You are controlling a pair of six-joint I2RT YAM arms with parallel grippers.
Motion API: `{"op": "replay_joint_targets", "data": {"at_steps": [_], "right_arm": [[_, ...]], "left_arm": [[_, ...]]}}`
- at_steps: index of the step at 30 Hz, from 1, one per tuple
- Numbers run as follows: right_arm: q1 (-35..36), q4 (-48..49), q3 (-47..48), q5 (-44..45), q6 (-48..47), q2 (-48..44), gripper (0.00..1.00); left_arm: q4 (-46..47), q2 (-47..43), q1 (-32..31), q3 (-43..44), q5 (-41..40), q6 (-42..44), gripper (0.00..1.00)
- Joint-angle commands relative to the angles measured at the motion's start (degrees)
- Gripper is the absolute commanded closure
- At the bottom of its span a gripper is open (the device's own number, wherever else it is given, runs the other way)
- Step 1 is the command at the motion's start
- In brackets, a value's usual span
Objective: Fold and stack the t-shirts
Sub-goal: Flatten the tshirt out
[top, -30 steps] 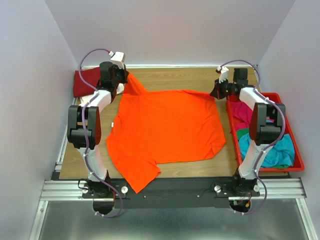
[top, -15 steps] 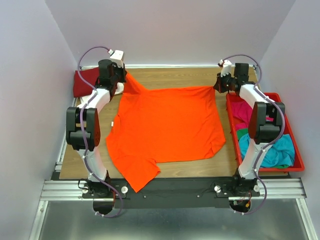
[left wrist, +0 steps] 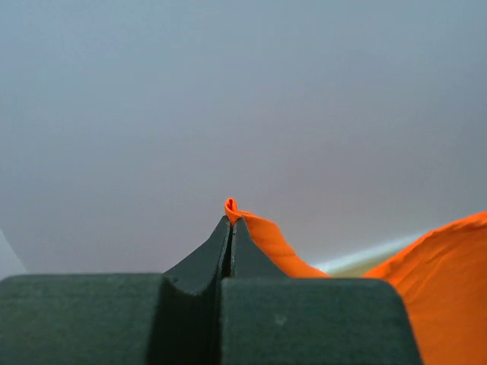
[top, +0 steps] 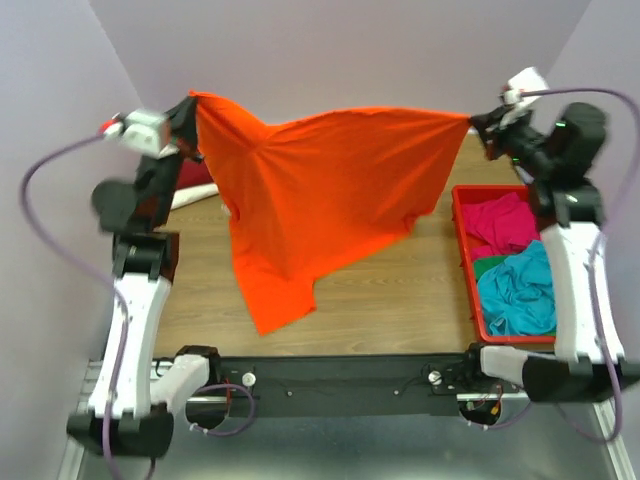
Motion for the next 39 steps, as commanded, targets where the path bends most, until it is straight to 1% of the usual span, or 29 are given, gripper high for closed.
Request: {"op": "replay_joint_targets", "data": {"at_steps": [1, 3, 4, 6, 7, 10, 13, 16, 18, 19, 20, 21, 23, 24, 25, 26, 27, 28, 29, 30, 31, 32, 33, 34, 35, 36, 37, 38, 39], "right_arm": [[0.14, -10.24, 10.27, -1.10, -2.60, -9.56, 0.99], [0.13, -11.83, 17.55, -0.48, -2.87, -12.14, 1.00], [0.13, -14.45, 20.63, 0.83, -2.78, -13.01, 1.00], [0.13, -16.31, 26.70, 2.41, -2.69, -13.46, 1.00], [0.13, -16.93, 31.16, 4.16, -2.77, -14.25, 0.99], [0.13, -17.38, 37.68, 6.45, -1.73, -14.61, 1.00], [-0.22, -17.29, 40.43, 7.95, -1.55, -14.26, 1.00], [-0.57, -17.20, 40.53, 7.96, -1.46, -13.12, 1.00], [-0.74, -17.11, 37.98, 7.08, -1.02, -12.50, 1.00], [-0.66, -17.11, 35.36, 5.95, -0.41, -12.32, 1.00], [-0.66, -17.11, 33.86, 5.24, -0.23, -12.15, 1.00], [-0.66, -16.94, 31.84, 3.75, 0.03, -11.80, 1.00], [-0.66, -16.68, 27.97, 1.99, 0.30, -11.36, 1.00], [-0.66, -16.15, 22.56, 0.85, 0.21, -11.18, 1.00], [-0.66, -15.36, 19.55, -1.77, 0.04, -11.09, 0.99], [-0.66, -12.92, 12.03, -2.93, 0.21, -11.09, 1.00], [-0.66, -12.89, 11.96, -3.98, 0.65, -11.00, 1.00], [-0.66, -9.94, 4.56, -5.74, 0.65, -10.13, 1.00], [-0.66, -8.60, 1.53, -6.36, 0.91, -9.25, 1.00], [-0.66, -5.98, -4.16, -7.41, 1.09, -7.85, 0.99], [-0.66, -4.04, -7.26, -7.86, 0.66, -6.62, 0.99], [-0.66, -0.97, -10.34, -7.95, 1.26, -5.48, 0.99], [-0.66, 2.36, -13.67, -8.12, 1.53, -2.33, 1.00], [-0.57, 8.49, -16.06, -9.00, 1.53, -0.65, 0.99], [-0.48, 11.16, -19.04, -9.35, 2.40, 1.89, 0.99], [0.04, 14.23, -19.33, -9.62, 2.58, 7.49, 0.99], [0.31, 14.61, -18.90, -9.71, 2.15, 11.20, 0.99], [0.57, 14.88, -17.67, -9.19, 1.97, 14.54, 1.00], [0.84, 15.05, -14.88, -8.92, 2.06, 17.62, 0.99]], "left_arm": [[6.83, -12.96, 0.37, -0.58, 0.01, -4.22, 1.00], [7.53, -16.24, 0.37, 1.78, 0.63, -5.63, 1.00], [7.36, -18.78, 0.28, 3.01, 0.89, -6.06, 1.00], [7.27, -20.47, 0.37, 7.21, 1.77, -6.59, 1.00], [7.27, -21.69, 0.37, 8.72, 2.04, -6.51, 1.00], [7.01, -22.93, 0.37, 14.52, 1.78, -5.99, 1.00], [6.48, -23.11, 0.37, 19.62, 1.86, -5.11, 1.00], [5.87, -22.58, 0.37, 21.66, 2.65, -4.67, 1.00], [5.69, -22.58, 0.37, 19.30, 2.57, -4.49, 1.00], [5.69, -22.93, 0.37, 15.63, 2.22, -4.40, 1.00], [5.86, -23.28, 0.37, 15.59, 1.87, -4.49, 1.00], [6.12, -23.81, 0.37, 10.72, 1.43, -4.66, 1.00], [7.09, -24.16, 0.37, 4.73, 0.29, -4.84, 1.00], [8.23, -24.17, 0.45, -1.57, -0.33, -5.01, 1.00], [9.02, -23.82, 0.37, -4.77, -1.03, -5.19, 1.00], [10.86, -23.47, 0.37, -11.24, -2.86, -6.06, 1.00], [12.35, -22.94, 0.37, -14.52, -3.40, -6.33, 1.00], [14.11, -21.19, 0.37, -17.77, -3.85, -6.94, 1.00], [15.78, -19.87, 0.37, -20.85, -5.59, -7.82, 1.00], [20.06, -16.20, 0.37, -26.36, -5.69, -9.22, 1.00], [21.32, -13.82, 0.37, -28.33, -5.96, -9.75, 1.00], [22.29, -11.36, 0.37, -29.57, -6.39, -9.93, 1.00], [23.08, -8.46, 0.37, -30.54, -7.53, -10.37, 1.00], [23.26, -2.08, 0.45, -30.46, -7.98, -10.46, 1.00], [23.09, 1.29, 0.45, -29.85, -7.98, -10.29, 1.00], [22.83, 4.54, 0.54, -27.85, -8.07, -10.46, 1.00], [23.00, 11.10, 0.89, -26.69, -7.72, -10.64, 1.00], [22.65, 14.56, 0.98, -25.03, -7.02, -10.03, 1.00], [20.65, 17.73, 1.24, -21.18, -6.49, -9.94, 1.00]]}}
